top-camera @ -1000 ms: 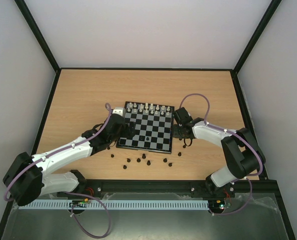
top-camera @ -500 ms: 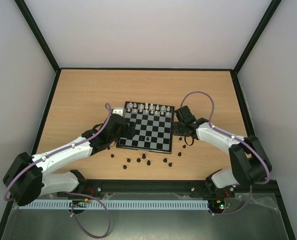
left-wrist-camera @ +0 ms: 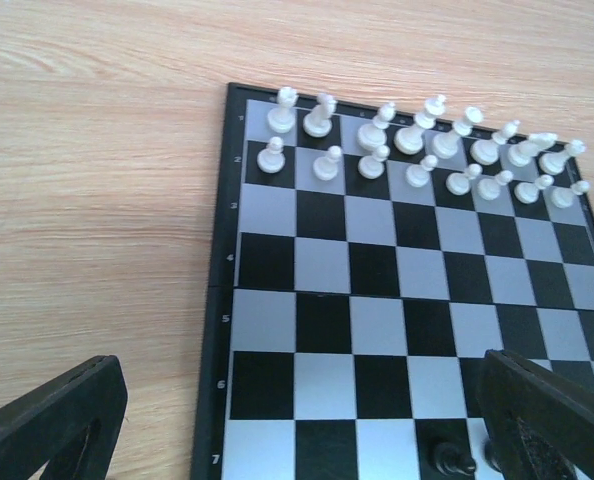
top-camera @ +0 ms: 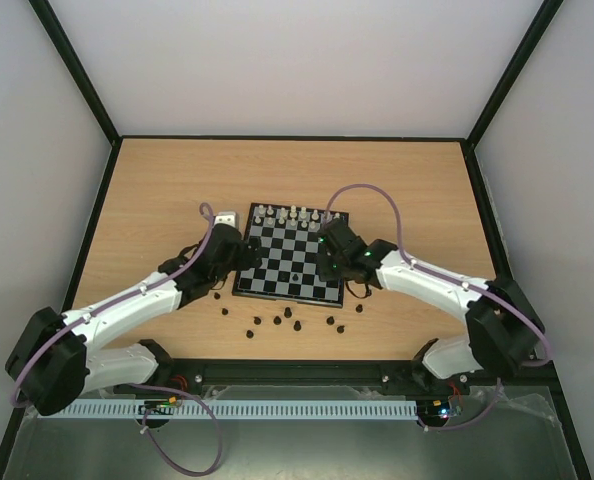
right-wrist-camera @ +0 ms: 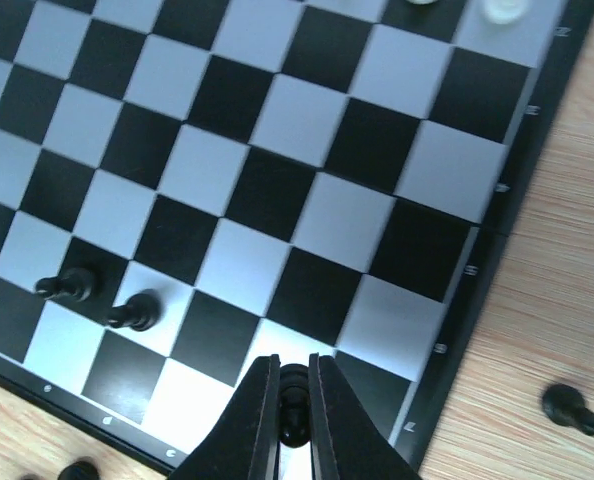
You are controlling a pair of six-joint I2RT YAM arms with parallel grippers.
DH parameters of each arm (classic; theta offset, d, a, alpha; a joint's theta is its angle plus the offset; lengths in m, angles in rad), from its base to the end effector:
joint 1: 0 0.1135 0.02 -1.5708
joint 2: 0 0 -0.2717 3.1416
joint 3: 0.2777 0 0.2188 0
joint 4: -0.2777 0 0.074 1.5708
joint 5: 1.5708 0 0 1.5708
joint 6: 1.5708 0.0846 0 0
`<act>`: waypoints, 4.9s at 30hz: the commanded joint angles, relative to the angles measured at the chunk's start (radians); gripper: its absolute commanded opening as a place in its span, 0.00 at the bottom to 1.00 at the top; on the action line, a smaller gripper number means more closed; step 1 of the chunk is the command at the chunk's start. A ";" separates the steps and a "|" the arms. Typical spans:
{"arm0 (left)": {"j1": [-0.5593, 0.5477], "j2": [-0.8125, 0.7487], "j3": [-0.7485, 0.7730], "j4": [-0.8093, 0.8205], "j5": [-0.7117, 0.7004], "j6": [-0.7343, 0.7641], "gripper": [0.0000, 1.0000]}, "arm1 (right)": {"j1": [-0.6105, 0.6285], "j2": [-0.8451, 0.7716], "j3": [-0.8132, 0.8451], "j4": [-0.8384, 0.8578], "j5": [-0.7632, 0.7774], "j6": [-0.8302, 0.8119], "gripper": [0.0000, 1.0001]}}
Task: Set up the chess pieces on the board
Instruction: Place the chess piece on the chessboard, then pick up the chess piece at the center of the board.
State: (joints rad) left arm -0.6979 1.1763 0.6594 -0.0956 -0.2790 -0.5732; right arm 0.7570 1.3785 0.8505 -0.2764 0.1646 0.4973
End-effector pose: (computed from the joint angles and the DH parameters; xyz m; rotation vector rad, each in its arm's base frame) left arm 0.2105 -0.1462 0.2232 -0.0229 2.1877 -0.4264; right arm 0.2198 0.1886 0.2126 -0.2315 2.3885 0.4072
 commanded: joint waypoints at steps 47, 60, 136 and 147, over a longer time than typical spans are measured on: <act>0.089 -0.104 -0.060 -0.017 0.006 -0.037 0.99 | 0.148 0.312 0.180 -0.054 0.052 -0.002 0.12; 0.090 -0.094 -0.060 -0.019 -0.002 -0.037 0.99 | 0.148 0.264 0.174 -0.055 0.066 -0.003 0.20; 0.107 0.155 -0.075 -0.145 0.005 -0.133 0.23 | 0.126 -0.079 -0.133 0.066 0.106 -0.025 0.91; 0.121 0.155 -0.082 -0.154 0.004 -0.120 0.15 | 0.125 -0.076 -0.133 0.065 0.110 -0.025 0.91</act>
State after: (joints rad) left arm -0.5858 1.3365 0.5724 -0.2462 -0.2707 -0.7048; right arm 0.8875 1.2987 0.7300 -0.2028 0.2535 0.4747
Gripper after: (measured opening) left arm 0.162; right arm 0.911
